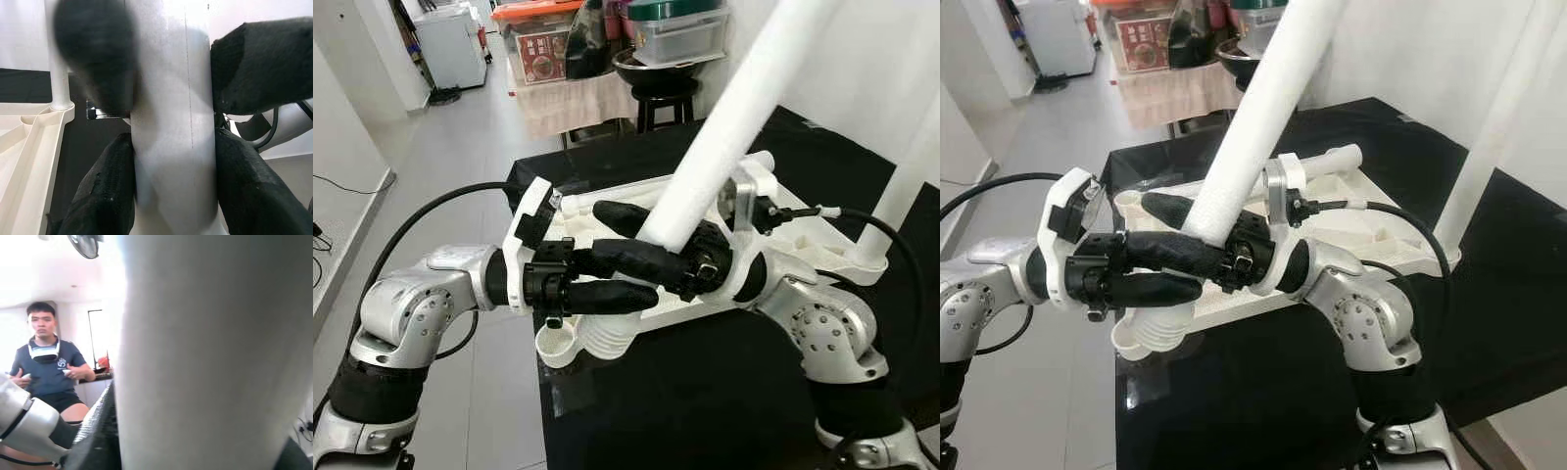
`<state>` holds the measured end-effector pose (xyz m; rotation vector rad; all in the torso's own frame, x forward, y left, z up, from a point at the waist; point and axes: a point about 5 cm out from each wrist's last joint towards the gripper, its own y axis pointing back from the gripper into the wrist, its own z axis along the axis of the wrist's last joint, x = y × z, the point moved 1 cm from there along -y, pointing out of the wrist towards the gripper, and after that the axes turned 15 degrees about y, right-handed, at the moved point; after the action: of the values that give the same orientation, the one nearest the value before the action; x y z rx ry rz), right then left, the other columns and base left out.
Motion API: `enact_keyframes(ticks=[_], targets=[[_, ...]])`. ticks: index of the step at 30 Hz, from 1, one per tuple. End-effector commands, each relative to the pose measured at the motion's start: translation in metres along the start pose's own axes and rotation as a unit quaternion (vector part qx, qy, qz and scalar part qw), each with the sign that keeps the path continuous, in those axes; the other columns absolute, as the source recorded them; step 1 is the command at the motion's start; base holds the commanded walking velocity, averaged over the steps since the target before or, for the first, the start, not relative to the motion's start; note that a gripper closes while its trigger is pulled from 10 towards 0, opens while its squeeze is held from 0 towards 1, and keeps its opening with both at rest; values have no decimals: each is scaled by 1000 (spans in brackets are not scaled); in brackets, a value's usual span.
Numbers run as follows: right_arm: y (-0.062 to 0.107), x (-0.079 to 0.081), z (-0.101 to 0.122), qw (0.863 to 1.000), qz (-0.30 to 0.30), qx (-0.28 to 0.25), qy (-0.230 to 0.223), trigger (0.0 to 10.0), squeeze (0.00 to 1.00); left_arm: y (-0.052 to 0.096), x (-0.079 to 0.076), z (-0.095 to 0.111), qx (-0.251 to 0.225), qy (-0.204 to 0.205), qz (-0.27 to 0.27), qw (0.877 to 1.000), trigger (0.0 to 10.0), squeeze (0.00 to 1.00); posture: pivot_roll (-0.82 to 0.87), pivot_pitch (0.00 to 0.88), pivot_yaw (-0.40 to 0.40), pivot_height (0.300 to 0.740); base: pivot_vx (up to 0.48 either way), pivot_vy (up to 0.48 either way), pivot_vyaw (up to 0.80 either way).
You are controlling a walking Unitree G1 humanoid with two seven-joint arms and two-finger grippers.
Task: Building children table
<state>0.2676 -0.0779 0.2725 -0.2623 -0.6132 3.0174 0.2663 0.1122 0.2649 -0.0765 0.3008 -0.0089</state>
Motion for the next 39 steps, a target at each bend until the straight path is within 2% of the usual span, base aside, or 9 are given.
enact_keyframes(ticks=[1, 13, 14, 24, 29, 36, 37, 38, 39], targets=[[-7, 5, 0, 1000, 22, 1, -5, 0, 0, -2, -3, -3, 14, 3, -10, 1000, 0, 0, -64, 0, 58, 740, 0, 0, 0], [2, 11, -2, 998, 54, 21, -23, 0, 0, 1, 1, -2, 10, -13, 12, 1000, 196, 0, -64, 0, 59, 740, 0, 0, 0], [3, 7, -2, 999, 39, 22, -16, 0, 0, 2, 4, 0, -1, -13, 24, 1000, 10000, 1000, -63, 0, 57, 740, 0, 0, 0], [16, -35, -3, 991, -127, 33, 36, 0, 0, 17, 10, 0, -32, -15, 77, 996, 10000, 1000, -59, 0, 57, 740, 0, 0, 0], [36, -61, -2, 965, -251, 47, 65, 0, 0, 39, 9, -16, -32, -3, 135, 990, 10000, 1000, -51, 0, 58, 740, 0, 0, 0], [54, -74, -5, 935, -332, 72, 100, 0, 0, 71, 19, -36, -36, -12, 286, 957, 10000, 1000, -30, 0, 52, 740, 0, 0, 0], [51, -70, -9, 938, -320, 82, 105, 10000, 0, 72, 25, -42, -42, -19, 328, 943, 10000, 1000, -21, 0, 49, 740, 0, 0, 0], [47, -65, -13, 942, -303, 89, 109, 10000, 0, 69, 27, -49, -42, -20, 355, 934, 10000, 984, -17, 0, 46, 740, 0, 0, 0], [43, -59, -17, 950, -279, 93, 110, 10000, 0, 63, 27, -56, -39, -18, 363, 931, 10000, 408, -16, 0, 46, 740, 0, 0, 0]])
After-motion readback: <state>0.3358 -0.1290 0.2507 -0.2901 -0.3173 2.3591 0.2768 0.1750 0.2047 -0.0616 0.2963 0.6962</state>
